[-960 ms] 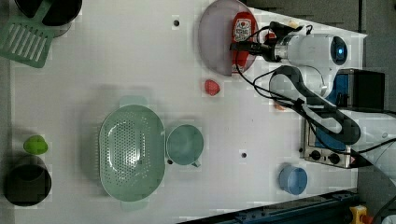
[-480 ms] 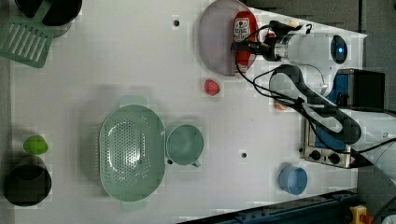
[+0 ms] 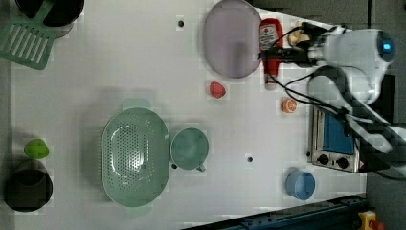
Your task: Pick ketchup from plate and place it on table.
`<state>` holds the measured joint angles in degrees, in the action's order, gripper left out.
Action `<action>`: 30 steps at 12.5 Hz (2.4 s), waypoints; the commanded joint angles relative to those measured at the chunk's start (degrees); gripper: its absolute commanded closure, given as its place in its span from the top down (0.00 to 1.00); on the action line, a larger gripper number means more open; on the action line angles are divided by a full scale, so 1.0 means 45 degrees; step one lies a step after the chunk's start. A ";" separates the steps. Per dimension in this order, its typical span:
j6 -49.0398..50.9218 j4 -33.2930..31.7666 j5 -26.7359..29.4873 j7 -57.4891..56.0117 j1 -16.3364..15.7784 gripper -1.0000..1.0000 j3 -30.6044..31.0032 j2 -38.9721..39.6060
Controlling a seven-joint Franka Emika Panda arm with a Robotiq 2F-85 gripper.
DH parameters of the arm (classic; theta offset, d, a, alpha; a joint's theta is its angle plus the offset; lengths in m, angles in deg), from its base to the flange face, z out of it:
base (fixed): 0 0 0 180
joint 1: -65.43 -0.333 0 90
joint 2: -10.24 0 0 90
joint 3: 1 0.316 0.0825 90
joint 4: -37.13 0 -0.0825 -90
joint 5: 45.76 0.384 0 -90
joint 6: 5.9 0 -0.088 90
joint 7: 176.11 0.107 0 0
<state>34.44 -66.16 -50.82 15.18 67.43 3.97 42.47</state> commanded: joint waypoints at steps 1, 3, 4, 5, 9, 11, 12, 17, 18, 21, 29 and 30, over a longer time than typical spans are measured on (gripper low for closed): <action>0.0738 -0.0454 -0.0027 -0.0092 0.0205 0.61 0.0101 -0.2635; 0.1455 -0.1284 -0.0020 0.0049 0.0282 0.61 0.0074 -0.3837; 0.1837 -0.1791 -0.0004 0.0074 0.0349 0.61 0.0057 -0.4404; 0.2130 -0.2367 0.0001 0.0077 0.0413 0.61 0.0023 -0.4923; 0.2222 -0.4485 0.0137 0.0170 0.0581 0.61 -0.0251 -0.6116; 0.2211 -0.5263 0.0516 0.0756 0.0662 0.61 -0.0482 -0.6144; 0.2184 -0.5541 0.0726 0.1209 0.0694 0.61 -0.0573 -0.6064; 0.1104 -0.6013 0.0818 0.1611 0.0734 0.61 -0.0743 -0.4842; 0.0745 -0.6033 0.0818 0.1609 0.0739 0.61 -0.0747 -0.4542; 0.0008 -0.6201 0.0821 0.1612 0.0752 0.87 -0.0739 -0.3809; 0.0370 -0.5915 0.0863 0.4467 0.0847 1.00 -0.0775 -0.5506; 0.0929 -0.5664 0.0863 0.5612 0.0859 1.00 -0.0772 -0.5978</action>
<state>38.52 -94.03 -47.29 30.72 70.62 0.82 19.88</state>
